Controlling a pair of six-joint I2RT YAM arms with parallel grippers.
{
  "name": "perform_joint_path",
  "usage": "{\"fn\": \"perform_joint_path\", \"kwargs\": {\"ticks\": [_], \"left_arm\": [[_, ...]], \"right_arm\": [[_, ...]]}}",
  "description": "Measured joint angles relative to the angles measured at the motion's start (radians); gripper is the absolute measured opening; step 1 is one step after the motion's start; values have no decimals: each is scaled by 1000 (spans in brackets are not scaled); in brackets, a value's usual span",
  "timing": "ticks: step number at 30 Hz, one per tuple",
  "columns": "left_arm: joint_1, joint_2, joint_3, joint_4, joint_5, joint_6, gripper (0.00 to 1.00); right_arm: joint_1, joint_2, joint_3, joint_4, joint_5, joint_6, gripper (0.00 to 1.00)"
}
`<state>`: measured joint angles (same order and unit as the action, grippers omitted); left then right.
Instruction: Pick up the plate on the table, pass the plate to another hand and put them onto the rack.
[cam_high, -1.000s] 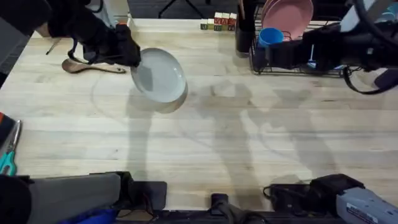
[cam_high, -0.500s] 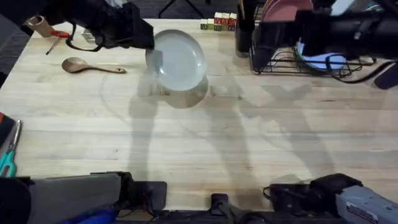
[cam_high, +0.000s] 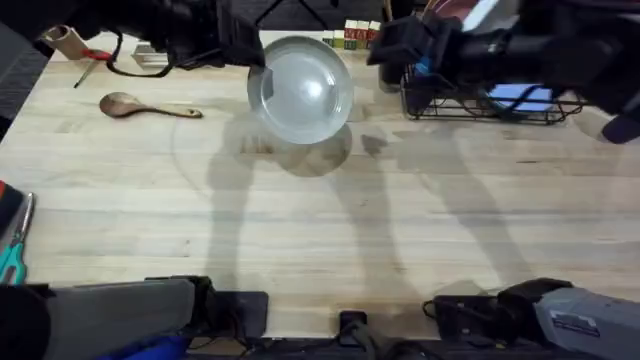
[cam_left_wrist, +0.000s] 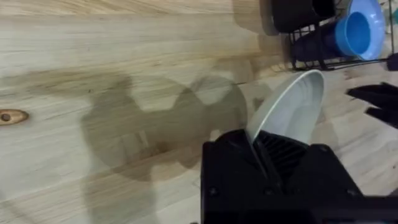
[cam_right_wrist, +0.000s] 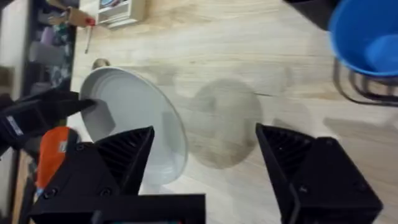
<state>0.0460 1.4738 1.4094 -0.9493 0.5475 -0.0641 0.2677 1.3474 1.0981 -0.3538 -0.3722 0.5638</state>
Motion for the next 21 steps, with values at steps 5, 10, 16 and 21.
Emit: {"fn": "perform_joint_path", "kwargs": {"ticks": [5, 10, 16, 21], "left_arm": [[0, 0, 0, 0, 18, -1, 41], [0, 0, 0, 0, 28, -1, 41], [0, 0, 0, 0, 33, -4, 41], [0, 0, 0, 0, 33, -4, 41]], "right_arm": [[55, 61, 0, 79, -18, 18, 995], [106, 93, 0, 92, -30, 25, 995], [124, 93, 0, 93, -37, 31, 995], [143, 113, 0, 99, -37, 32, 995]]}}
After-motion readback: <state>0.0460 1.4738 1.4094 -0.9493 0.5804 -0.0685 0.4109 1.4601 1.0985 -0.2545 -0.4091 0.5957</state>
